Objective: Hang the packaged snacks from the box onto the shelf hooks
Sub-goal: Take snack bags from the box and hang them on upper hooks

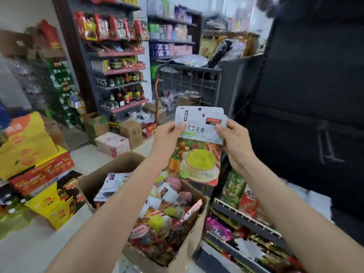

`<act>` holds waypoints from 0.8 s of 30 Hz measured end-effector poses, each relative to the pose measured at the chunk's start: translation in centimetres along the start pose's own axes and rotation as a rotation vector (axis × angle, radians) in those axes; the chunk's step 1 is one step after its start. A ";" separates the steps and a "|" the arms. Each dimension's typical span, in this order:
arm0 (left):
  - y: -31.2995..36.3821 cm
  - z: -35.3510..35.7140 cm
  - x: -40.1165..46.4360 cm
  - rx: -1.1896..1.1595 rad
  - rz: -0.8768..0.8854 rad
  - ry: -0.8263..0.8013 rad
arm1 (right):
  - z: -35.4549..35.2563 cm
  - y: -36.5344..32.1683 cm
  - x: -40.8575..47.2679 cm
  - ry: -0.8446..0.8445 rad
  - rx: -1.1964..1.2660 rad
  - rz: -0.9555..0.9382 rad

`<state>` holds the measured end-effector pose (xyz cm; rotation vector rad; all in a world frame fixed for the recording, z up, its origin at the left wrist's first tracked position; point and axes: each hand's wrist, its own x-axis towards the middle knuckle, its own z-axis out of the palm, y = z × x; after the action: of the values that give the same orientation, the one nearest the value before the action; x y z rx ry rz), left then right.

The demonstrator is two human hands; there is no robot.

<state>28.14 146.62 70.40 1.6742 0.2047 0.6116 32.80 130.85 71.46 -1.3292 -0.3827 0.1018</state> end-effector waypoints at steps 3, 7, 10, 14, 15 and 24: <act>2.9 4.6 0.2 -0.072 0.006 -0.066 | -3.6 -3.7 -1.2 0.115 -0.110 -0.090; 7.1 10.8 -0.6 -0.190 0.045 -0.154 | -8.7 -8.4 -3.2 0.281 -0.228 -0.275; 11.0 15.7 -2.0 -0.258 0.084 -0.211 | -13.3 -11.5 -5.2 0.452 -0.250 -0.346; 15.1 22.6 -5.0 -0.243 0.228 -0.320 | -20.0 -15.3 -8.9 0.564 -0.246 -0.416; 16.0 24.3 -6.0 -0.225 0.271 -0.340 | -21.6 -16.4 -9.9 0.598 -0.263 -0.436; 23.1 38.4 -14.3 -0.101 0.527 -0.252 | -36.8 -24.7 -15.0 0.738 -0.606 -0.558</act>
<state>30.57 102.12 85.50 1.6925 -0.4561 0.7750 27.37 86.43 85.06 -1.6847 -0.1330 -1.0149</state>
